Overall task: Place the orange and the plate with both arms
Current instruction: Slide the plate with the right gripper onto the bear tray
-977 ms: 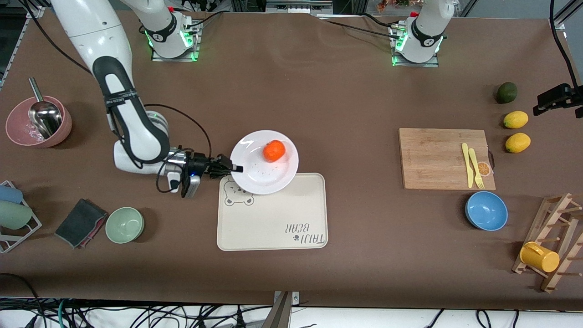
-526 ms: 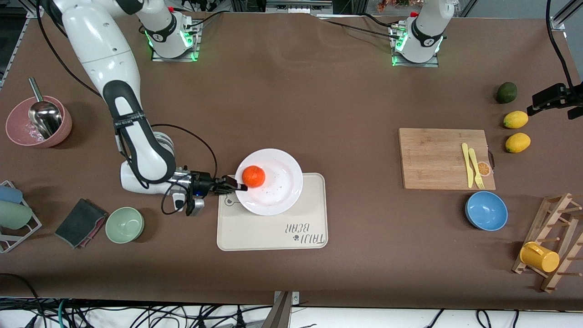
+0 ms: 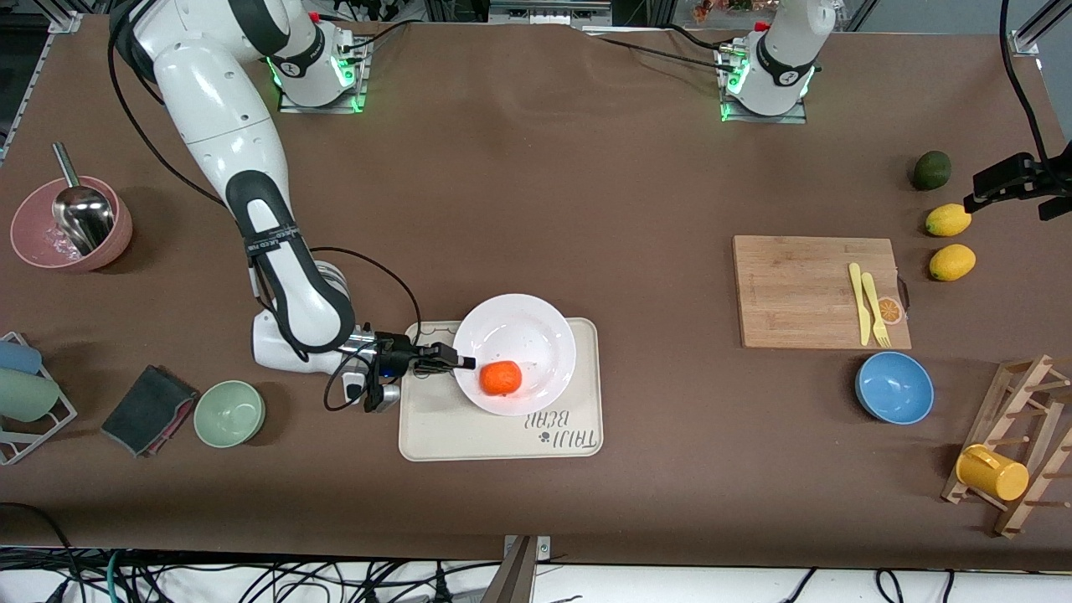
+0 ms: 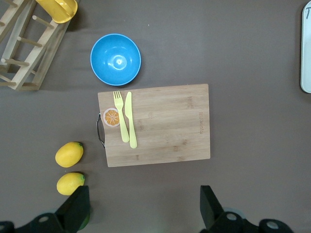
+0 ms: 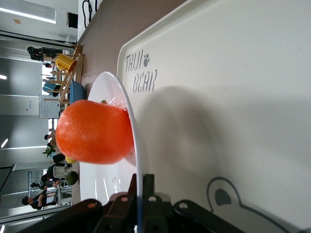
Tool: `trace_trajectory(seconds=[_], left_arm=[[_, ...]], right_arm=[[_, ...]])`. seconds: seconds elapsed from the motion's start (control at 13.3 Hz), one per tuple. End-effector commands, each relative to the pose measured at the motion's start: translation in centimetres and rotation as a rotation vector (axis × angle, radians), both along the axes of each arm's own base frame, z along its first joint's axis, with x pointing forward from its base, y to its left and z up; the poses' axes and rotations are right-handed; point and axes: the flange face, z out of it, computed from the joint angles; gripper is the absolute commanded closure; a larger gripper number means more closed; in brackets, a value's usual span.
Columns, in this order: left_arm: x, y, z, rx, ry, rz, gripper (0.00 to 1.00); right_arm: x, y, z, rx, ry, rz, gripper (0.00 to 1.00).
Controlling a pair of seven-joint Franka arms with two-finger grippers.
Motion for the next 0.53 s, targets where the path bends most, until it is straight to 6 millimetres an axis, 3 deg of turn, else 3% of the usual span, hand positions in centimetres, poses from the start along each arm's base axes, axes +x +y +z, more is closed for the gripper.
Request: trace_trajectory(seconds=[0.0,0.38,0.45], left_arm=[[-0.2,-0.5,0.9,-0.016,-0.002,0.005,0.0],[-0.2,-0.9,1.0,-0.036,-0.007,0.001,0.0],[-0.2,-1.7,1.0,-0.037,-0.007,-0.012,0.0]], right_arm=[[1.0,-0.6,-0.7,-0.027,-0.022,0.025,1.0],[3.1,-1.2,-0.2,-0.05,-0.08,0.009,1.0],[3.0,-1.1,-0.2,-0.05,-0.078,0.009,0.71]])
